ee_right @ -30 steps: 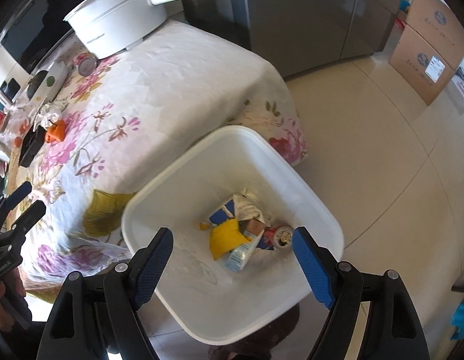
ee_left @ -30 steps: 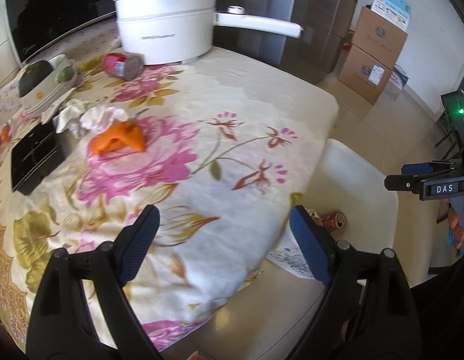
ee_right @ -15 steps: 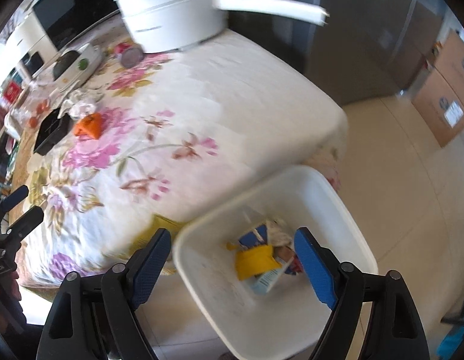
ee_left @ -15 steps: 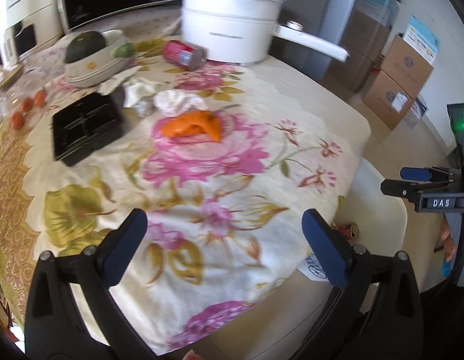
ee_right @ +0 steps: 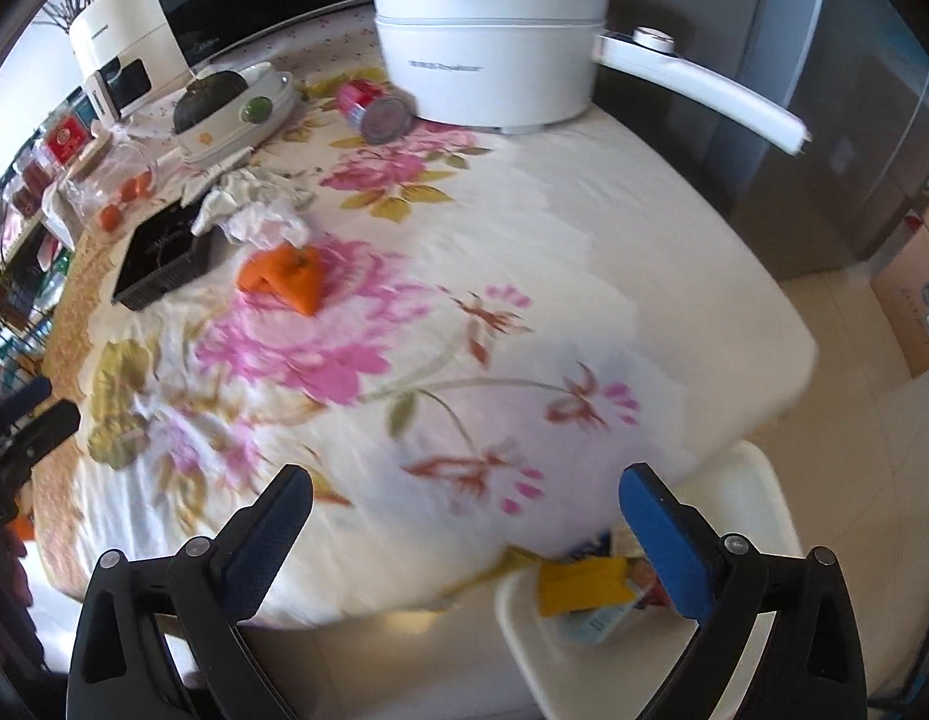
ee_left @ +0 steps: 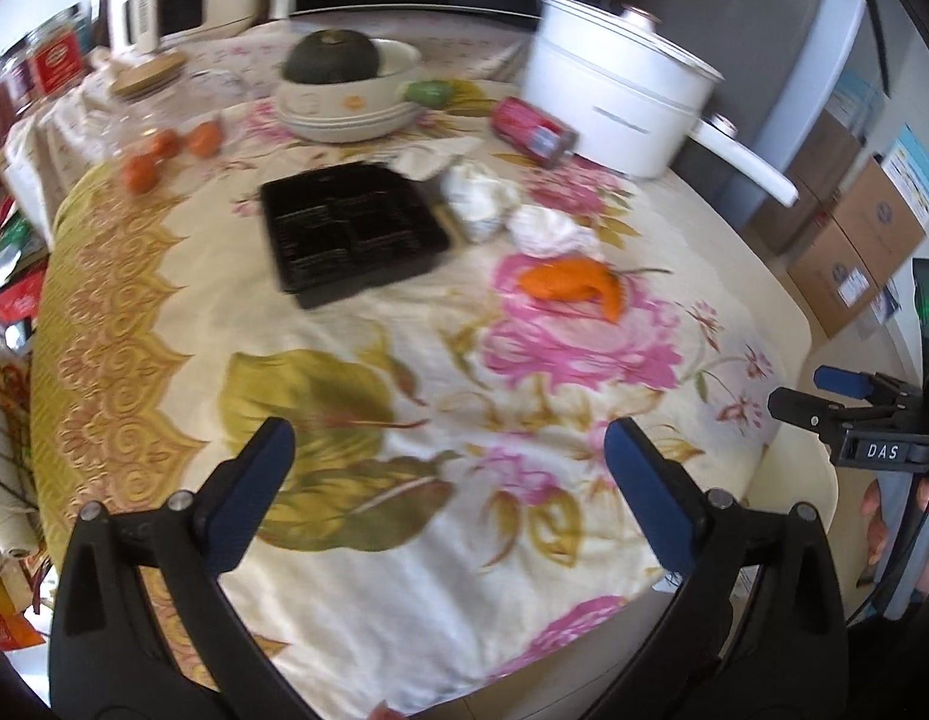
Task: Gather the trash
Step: 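Move both open tools back over the table, then grasp the orange peel on the cloth with the right tool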
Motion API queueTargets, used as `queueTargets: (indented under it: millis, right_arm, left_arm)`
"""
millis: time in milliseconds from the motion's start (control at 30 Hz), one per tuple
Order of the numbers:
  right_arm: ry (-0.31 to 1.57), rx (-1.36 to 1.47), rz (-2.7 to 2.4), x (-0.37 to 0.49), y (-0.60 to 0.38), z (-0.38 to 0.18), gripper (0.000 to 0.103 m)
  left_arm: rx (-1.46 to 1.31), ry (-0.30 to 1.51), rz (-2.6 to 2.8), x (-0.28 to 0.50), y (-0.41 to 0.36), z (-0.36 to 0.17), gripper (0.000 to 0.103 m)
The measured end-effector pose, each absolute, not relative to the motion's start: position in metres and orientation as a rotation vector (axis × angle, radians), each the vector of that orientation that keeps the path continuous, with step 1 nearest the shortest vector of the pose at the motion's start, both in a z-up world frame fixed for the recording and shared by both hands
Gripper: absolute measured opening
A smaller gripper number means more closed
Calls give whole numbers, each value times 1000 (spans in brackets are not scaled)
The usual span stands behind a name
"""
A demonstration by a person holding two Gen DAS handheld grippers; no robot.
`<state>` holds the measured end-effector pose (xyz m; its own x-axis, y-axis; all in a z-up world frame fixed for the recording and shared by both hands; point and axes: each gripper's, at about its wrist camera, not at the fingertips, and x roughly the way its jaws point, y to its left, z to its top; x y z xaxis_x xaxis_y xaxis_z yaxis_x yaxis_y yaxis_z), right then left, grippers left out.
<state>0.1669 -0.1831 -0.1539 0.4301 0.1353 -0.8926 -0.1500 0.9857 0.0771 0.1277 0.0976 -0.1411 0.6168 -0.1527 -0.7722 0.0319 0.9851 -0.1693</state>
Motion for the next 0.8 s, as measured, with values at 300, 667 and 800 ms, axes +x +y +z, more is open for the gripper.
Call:
queueTargets:
  millis: [300,667,800]
  right_arm:
    - [1086,16,206,196,-140,-161,103]
    - [1072,130,214,236,-102,-184,103]
    - [1067,120,209,250,-86,-194,103]
  left_arm:
    - [-166,897,-29,121,139,-137,102]
    - [-256,884,18,112,177,-131,102]
    - [-294,882,34,112,188,-131,102]
